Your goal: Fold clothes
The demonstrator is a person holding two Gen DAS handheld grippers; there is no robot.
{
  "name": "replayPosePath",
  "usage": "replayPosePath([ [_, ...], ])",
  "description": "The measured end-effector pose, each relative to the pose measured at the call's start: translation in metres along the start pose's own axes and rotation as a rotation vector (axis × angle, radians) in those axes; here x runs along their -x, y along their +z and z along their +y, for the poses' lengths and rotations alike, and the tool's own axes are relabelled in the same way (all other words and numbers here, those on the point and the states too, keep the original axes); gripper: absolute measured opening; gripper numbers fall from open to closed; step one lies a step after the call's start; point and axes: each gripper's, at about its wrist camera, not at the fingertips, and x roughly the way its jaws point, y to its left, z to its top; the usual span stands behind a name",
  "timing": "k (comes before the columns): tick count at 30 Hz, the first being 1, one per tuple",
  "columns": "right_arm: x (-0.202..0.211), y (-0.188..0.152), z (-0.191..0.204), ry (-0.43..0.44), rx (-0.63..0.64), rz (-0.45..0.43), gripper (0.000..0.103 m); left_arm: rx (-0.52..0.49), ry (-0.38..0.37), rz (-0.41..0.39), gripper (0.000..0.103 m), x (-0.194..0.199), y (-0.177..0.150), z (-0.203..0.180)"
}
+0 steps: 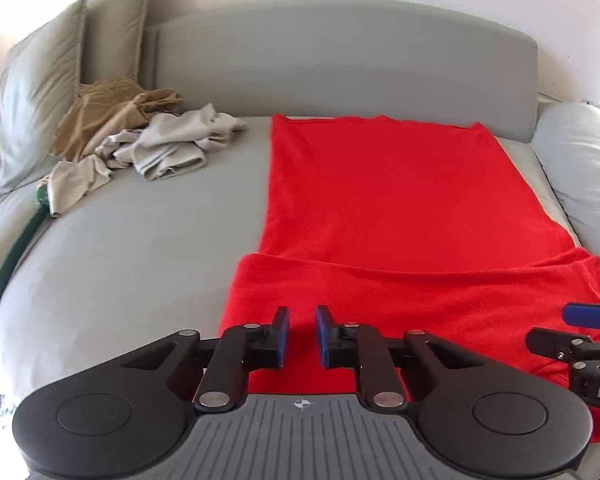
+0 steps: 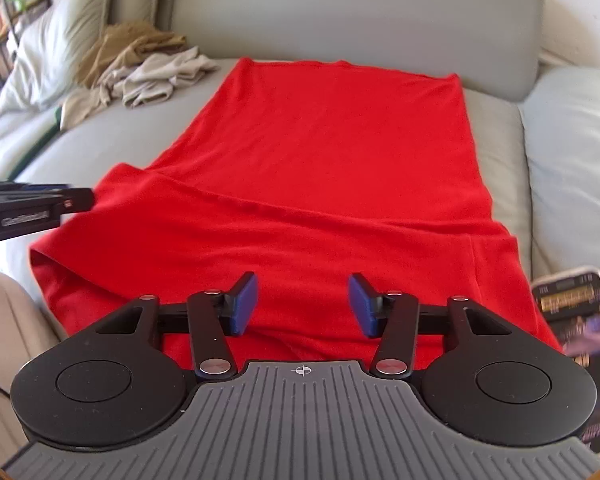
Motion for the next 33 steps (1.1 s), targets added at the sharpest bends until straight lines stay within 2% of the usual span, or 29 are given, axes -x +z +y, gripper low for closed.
replayPosePath([
  [1, -0.005, -0.001, 0.001, -0.012, 0.019, 0.008, 0.047, -0.018, 0.007, 0.023, 0.016, -0.008, -0.001, -0.003],
  [3, -0.014, -0.002, 0.003, -0.038, 0.057, 0.025, 0.043, -0.050, 0.080, 0.079, 0.017, -0.026, -0.002, -0.002],
  [5, -0.021, -0.009, -0.004, -0.112, 0.078, 0.047, 0.043, -0.004, 0.089, 0.098, 0.024, -0.029, -0.003, 0.011],
  [7, -0.017, -0.019, -0.021, -0.153, 0.033, 0.050, 0.045, 0.021, 0.089, 0.109, 0.024, -0.021, -0.002, 0.021],
  [10, 0.000, -0.033, -0.047, -0.171, -0.055, 0.061, 0.047, 0.034, 0.174, 0.104, 0.023, -0.003, -0.006, 0.034],
  [12, 0.012, -0.040, -0.060, -0.187, -0.095, 0.072, 0.046, 0.093, 0.172, 0.085, 0.023, 0.014, -0.010, 0.046],
  [15, 0.032, -0.044, -0.062, -0.182, -0.118, 0.051, 0.046, 0.159, 0.121, 0.056, 0.020, 0.038, -0.014, 0.044],
  [17, 0.042, -0.039, -0.055, -0.130, -0.137, 0.027, 0.046, 0.155, 0.038, 0.059, 0.021, 0.046, -0.017, 0.031],
  [20, 0.041, -0.030, -0.033, -0.044, -0.121, 0.032, 0.046, 0.092, -0.104, 0.112, 0.025, 0.043, -0.026, -0.004],
  [22, 0.030, -0.031, -0.021, -0.034, -0.100, 0.058, 0.046, 0.002, -0.123, 0.152, 0.032, 0.034, -0.036, -0.029],
  [24, 0.017, -0.036, -0.013, -0.039, -0.080, 0.096, 0.047, -0.089, -0.094, 0.158, 0.032, 0.030, -0.048, -0.045],
  [25, 0.010, -0.044, -0.012, -0.052, -0.068, 0.128, 0.048, -0.134, -0.080, 0.162, 0.031, 0.028, -0.054, -0.053],
  [26, 0.013, -0.049, -0.013, -0.052, -0.056, 0.120, 0.048, -0.165, -0.084, 0.175, 0.024, 0.031, -0.056, -0.055],
  [27, 0.017, -0.054, -0.013, -0.052, -0.044, 0.113, 0.048, -0.195, -0.088, 0.188, 0.022, 0.033, -0.058, -0.058],
  [30, 0.035, -0.065, -0.019, -0.030, -0.059, 0.145, 0.047, -0.204, -0.145, 0.262, 0.022, 0.043, -0.062, -0.051],
  [31, 0.042, -0.068, -0.022, -0.017, -0.074, 0.163, 0.048, -0.208, -0.164, 0.264, 0.023, 0.051, -0.064, -0.050],
  [33, 0.055, -0.075, -0.028, 0.017, -0.096, 0.206, 0.049, -0.214, -0.200, 0.270, 0.031, 0.066, -0.068, -0.047],
])
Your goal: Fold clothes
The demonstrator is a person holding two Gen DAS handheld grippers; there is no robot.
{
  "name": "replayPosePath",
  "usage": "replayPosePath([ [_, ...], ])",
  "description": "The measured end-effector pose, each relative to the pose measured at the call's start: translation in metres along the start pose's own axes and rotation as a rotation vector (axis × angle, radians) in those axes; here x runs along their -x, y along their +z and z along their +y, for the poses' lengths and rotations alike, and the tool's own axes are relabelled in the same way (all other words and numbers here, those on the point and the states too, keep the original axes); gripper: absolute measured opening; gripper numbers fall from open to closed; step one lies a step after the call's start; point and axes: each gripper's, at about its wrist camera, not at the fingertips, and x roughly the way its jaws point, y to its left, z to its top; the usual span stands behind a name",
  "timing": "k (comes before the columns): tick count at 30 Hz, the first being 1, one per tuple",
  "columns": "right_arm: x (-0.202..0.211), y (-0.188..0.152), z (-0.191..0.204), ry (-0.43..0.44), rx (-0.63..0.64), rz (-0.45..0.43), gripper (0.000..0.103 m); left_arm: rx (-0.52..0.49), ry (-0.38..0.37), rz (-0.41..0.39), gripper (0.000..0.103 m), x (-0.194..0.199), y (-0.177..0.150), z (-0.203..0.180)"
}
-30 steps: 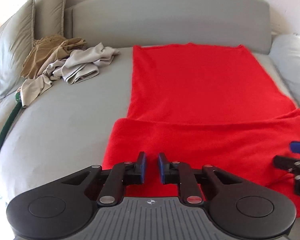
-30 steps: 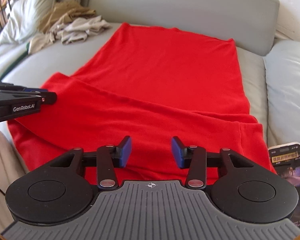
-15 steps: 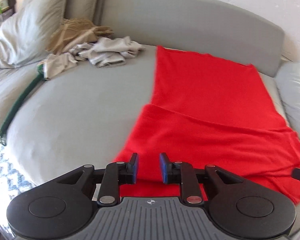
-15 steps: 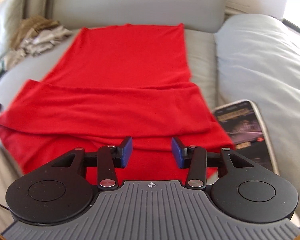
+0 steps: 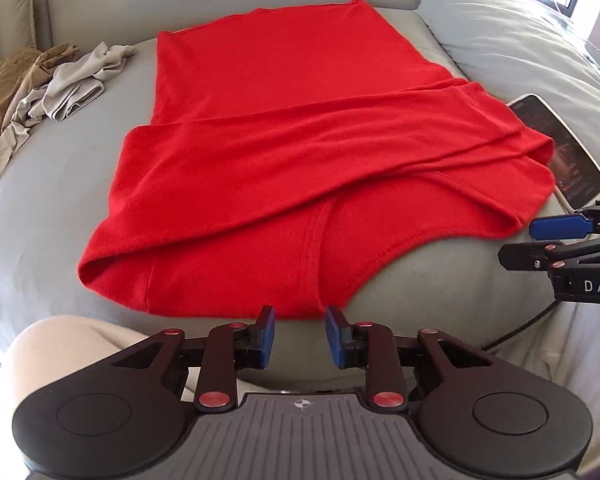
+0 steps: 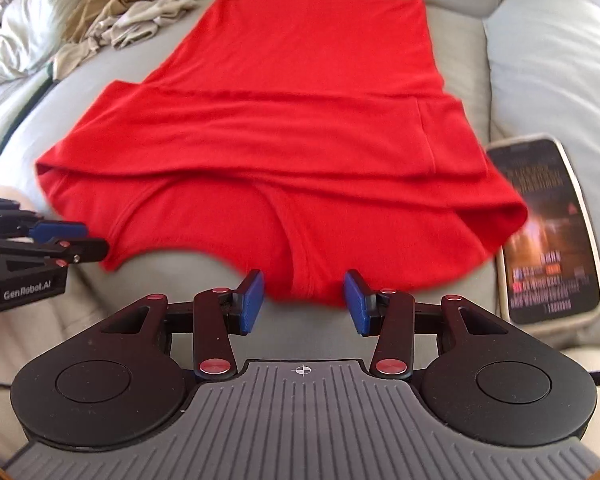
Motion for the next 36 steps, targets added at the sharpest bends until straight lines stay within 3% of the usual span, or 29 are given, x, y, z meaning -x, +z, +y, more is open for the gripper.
replayPosePath([
  [2, 0.013, -0.009, -0.010, 0.047, -0.041, 0.027, 0.050, 0.019, -0.009, -0.036, 0.039, 0.013, -0.007, 0.003],
  [5, 0.034, -0.018, -0.025, 0.114, -0.122, -0.034, 0.050, 0.071, 0.007, -0.092, 0.040, 0.026, -0.010, 0.009],
  [6, 0.040, -0.018, -0.028, 0.124, -0.133, -0.061, 0.043, 0.098, 0.005, -0.103, 0.040, 0.027, -0.008, 0.011],
  [7, 0.041, -0.014, -0.027, 0.124, -0.123, -0.083, 0.013, 0.110, 0.005, -0.116, 0.040, 0.023, -0.003, 0.013],
  [8, 0.042, -0.011, -0.027, 0.124, -0.113, -0.104, 0.001, 0.123, 0.004, -0.128, 0.039, 0.020, 0.001, 0.015],
  [12, 0.022, 0.008, -0.026, 0.127, -0.127, -0.117, 0.002, 0.135, 0.041, -0.139, 0.029, -0.003, 0.015, 0.014],
  [16, -0.012, 0.011, -0.021, 0.057, -0.160, -0.055, 0.004, 0.116, 0.012, -0.047, 0.028, -0.026, 0.006, 0.005],
  [17, -0.013, 0.006, -0.020, 0.056, -0.180, -0.067, 0.004, 0.094, 0.020, -0.063, 0.026, -0.024, 0.002, 0.002],
  [21, -0.008, -0.008, -0.023, 0.106, -0.234, -0.046, 0.006, 0.119, -0.031, 0.007, 0.025, -0.019, 0.000, 0.006],
  [25, 0.001, -0.025, -0.027, 0.202, -0.312, 0.075, 0.008, 0.129, -0.114, 0.049, 0.028, -0.004, -0.012, 0.005],
  [26, 0.010, -0.031, -0.024, 0.209, -0.301, 0.058, 0.011, 0.113, -0.108, 0.023, 0.029, 0.004, -0.017, 0.004],
  [27, 0.021, -0.034, -0.022, 0.206, -0.285, 0.030, 0.022, 0.108, -0.095, 0.003, 0.031, 0.012, -0.019, 0.005],
  [28, 0.033, -0.035, -0.021, 0.201, -0.273, -0.007, 0.041, 0.119, -0.092, -0.016, 0.032, 0.020, -0.019, 0.009],
  [29, 0.047, -0.035, -0.022, 0.196, -0.266, -0.053, 0.047, 0.129, -0.090, -0.035, 0.033, 0.028, -0.018, 0.013],
  [36, 0.134, 0.006, -0.040, 0.195, -0.262, -0.332, 0.052, 0.236, -0.101, -0.224, 0.033, 0.080, 0.023, 0.055],
])
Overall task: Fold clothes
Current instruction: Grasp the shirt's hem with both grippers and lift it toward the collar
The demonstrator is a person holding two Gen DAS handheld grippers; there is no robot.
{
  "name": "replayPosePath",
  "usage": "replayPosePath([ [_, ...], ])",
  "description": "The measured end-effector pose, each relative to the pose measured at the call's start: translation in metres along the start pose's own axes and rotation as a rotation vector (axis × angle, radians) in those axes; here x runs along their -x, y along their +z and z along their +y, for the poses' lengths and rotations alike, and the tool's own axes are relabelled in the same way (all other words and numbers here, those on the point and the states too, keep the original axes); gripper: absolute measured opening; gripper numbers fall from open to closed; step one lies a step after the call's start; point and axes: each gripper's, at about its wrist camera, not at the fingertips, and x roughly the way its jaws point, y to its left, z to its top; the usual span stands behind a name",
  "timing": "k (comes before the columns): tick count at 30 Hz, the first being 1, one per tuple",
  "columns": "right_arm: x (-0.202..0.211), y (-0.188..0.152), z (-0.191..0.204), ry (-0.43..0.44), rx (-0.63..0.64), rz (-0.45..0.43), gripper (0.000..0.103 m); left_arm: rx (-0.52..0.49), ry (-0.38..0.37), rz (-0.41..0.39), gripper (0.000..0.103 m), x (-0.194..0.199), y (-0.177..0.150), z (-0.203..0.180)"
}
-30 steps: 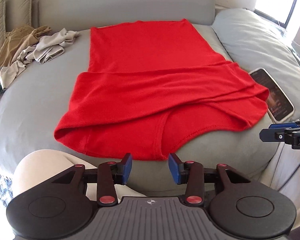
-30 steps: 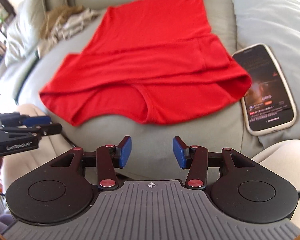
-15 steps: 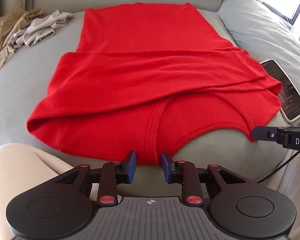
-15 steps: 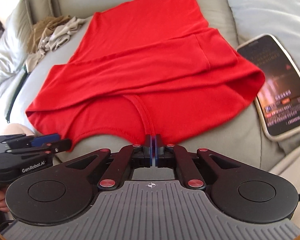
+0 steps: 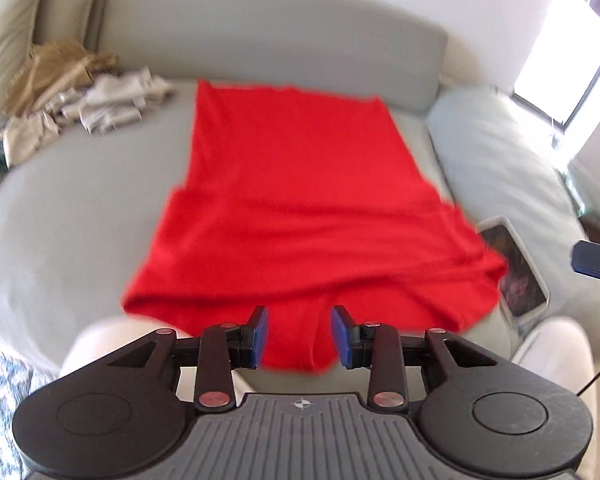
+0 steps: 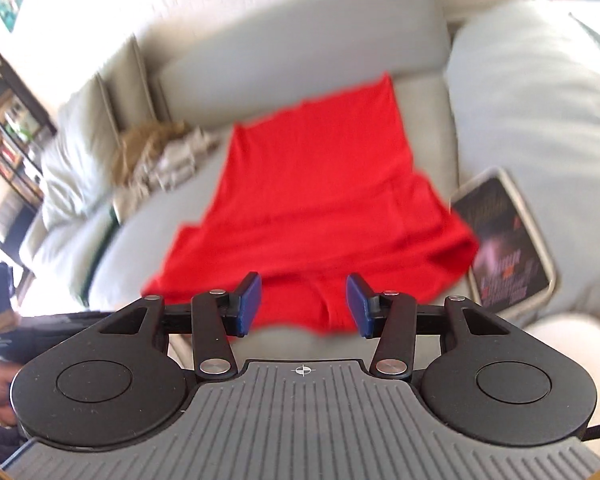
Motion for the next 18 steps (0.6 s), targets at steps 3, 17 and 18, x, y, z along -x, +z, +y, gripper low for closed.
replayPosePath([
  [3, 0.018, 0.039, 0.008, 0.007, 0.035, -0.100, 0.067, 0.043, -0.007, -0.087, 0.038, 0.016, 0.031, 0.013],
  [17, -0.142, 0.177, -0.036, -0.133, 0.022, -0.005, 0.056, 0.136, 0.051, -0.096, 0.045, -0.140, 0.177, 0.099],
  [18, -0.164, 0.185, -0.046, -0.122, -0.010, 0.007, 0.056, 0.141, 0.052, -0.106, 0.045, -0.158, 0.184, 0.106],
])
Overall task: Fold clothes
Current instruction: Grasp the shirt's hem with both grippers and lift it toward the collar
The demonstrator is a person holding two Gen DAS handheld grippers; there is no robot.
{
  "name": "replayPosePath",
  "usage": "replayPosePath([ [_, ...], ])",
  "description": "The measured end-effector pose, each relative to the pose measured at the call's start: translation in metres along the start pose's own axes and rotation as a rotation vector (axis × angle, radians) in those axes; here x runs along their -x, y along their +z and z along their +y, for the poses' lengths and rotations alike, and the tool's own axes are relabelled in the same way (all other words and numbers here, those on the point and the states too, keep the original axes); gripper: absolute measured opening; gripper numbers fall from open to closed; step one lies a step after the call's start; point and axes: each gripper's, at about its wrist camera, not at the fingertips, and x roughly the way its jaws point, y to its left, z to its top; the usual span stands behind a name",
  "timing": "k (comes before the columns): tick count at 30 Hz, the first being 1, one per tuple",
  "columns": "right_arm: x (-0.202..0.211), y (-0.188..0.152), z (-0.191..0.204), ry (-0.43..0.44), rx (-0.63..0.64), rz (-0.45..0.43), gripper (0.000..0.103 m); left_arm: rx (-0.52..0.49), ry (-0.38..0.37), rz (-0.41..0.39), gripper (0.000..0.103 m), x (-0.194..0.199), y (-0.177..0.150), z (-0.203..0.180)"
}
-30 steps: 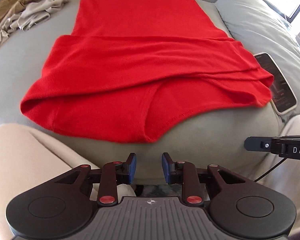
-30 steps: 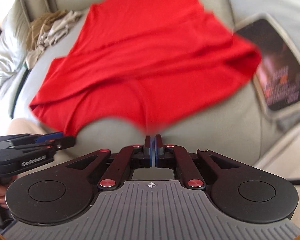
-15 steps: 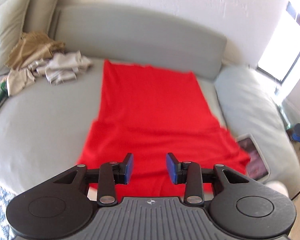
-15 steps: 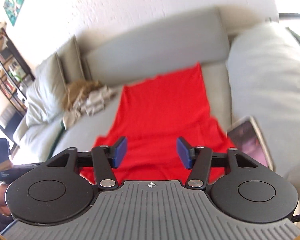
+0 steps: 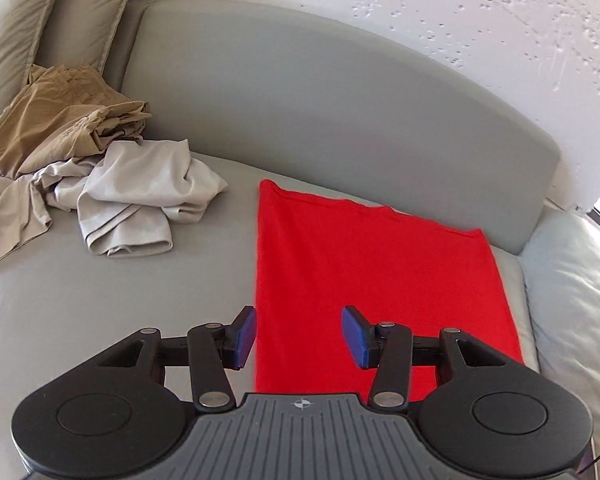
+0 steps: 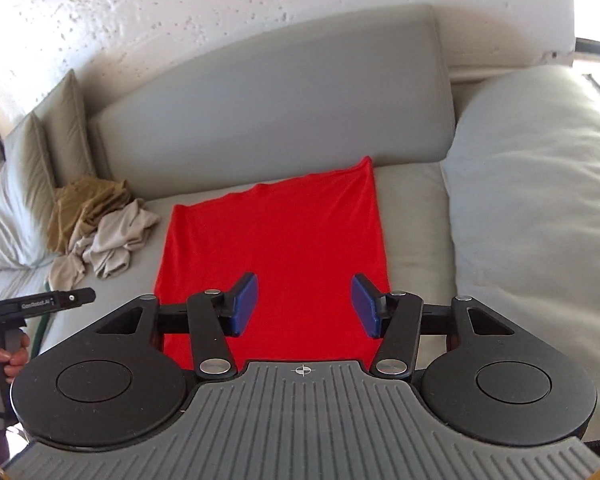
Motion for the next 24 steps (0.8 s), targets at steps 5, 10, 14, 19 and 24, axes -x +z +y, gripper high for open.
replayPosePath([
  [5, -0.113, 0.029, -0.038, -0.008, -0.107, 0.031, 0.056, 0.121, -0.030, 0.045, 0.047, -0.100, 0.025, 0.048],
  [10, -0.204, 0.057, -0.086, -0.032, -0.242, 0.034, 0.050, 0.256, -0.148, 0.062, 0.047, -0.162, 0.042, 0.079],
  [14, -0.250, 0.072, -0.120, 0.002, -0.354, 0.037, 0.050, 0.343, -0.265, 0.022, 0.048, -0.189, 0.054, 0.093],
  [19, -0.268, 0.085, -0.145, 0.122, -0.440, -0.009, 0.052, 0.404, -0.318, 0.008, 0.050, -0.214, 0.072, 0.097],
  [24, -0.286, 0.101, -0.153, 0.139, -0.429, 0.006, 0.042, 0.357, -0.299, 0.026, 0.051, -0.229, 0.089, 0.084],
])
